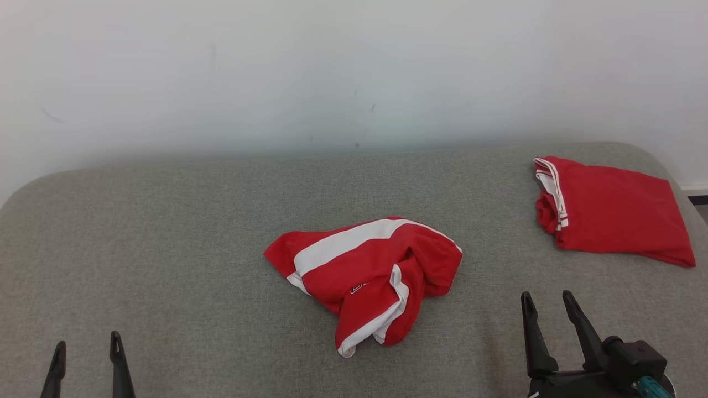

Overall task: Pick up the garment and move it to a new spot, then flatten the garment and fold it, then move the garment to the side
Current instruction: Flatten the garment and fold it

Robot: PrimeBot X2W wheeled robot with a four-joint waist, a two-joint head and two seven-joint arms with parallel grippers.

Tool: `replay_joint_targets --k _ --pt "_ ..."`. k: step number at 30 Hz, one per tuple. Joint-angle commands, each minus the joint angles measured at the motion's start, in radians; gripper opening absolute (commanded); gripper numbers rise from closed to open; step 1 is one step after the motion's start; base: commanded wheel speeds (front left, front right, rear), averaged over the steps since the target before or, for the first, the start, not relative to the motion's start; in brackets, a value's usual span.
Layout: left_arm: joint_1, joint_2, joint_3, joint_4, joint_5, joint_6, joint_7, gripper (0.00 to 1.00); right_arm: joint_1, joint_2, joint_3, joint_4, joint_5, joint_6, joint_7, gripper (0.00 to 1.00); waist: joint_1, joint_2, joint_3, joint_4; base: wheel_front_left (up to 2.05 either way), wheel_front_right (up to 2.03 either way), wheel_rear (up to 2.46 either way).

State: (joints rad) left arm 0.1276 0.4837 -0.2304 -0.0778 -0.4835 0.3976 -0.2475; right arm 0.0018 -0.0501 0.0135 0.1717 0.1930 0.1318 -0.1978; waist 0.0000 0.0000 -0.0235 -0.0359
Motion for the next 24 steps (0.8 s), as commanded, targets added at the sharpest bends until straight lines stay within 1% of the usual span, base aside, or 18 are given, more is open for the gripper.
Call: replay_joint_targets --k 1,12,17,21,24 --pt "0.016 0.005 -0.001 -0.003 -0.003 0.004 0.002 1.00 0.010 0.000 -0.002 -0.005 0.008 -0.002 -0.001 1.00 0.0000 0.0000 0.001 0.001 0.00 0.00 0.00" --pt "0.015 0.010 0.000 -0.010 -0.010 0.009 0.007 1.00 0.014 0.000 -0.005 0.000 0.007 -0.002 -0.002 1.00 0.0000 0.0000 0.008 0.004 0.00 0.00 0.00" --pt "0.001 0.000 -0.007 -0.004 -0.022 0.001 0.011 1.00 0.010 0.000 -0.006 0.004 0.011 -0.002 -0.003 1.00 0.0000 0.0000 0.012 0.003 0.00 0.00 0.00" --pt "-0.040 -0.010 -0.035 -0.001 -0.023 -0.023 0.027 1.00 -0.010 0.000 -0.007 0.015 0.016 -0.002 -0.002 1.00 0.0000 0.0000 0.017 0.006 0.00 0.00 0.00" --pt "-0.096 -0.028 -0.062 0.018 -0.038 -0.055 0.039 1.00 -0.032 0.000 0.004 0.024 0.021 -0.002 -0.003 1.00 0.0000 0.0000 0.024 0.007 0.00 0.00 0.00"
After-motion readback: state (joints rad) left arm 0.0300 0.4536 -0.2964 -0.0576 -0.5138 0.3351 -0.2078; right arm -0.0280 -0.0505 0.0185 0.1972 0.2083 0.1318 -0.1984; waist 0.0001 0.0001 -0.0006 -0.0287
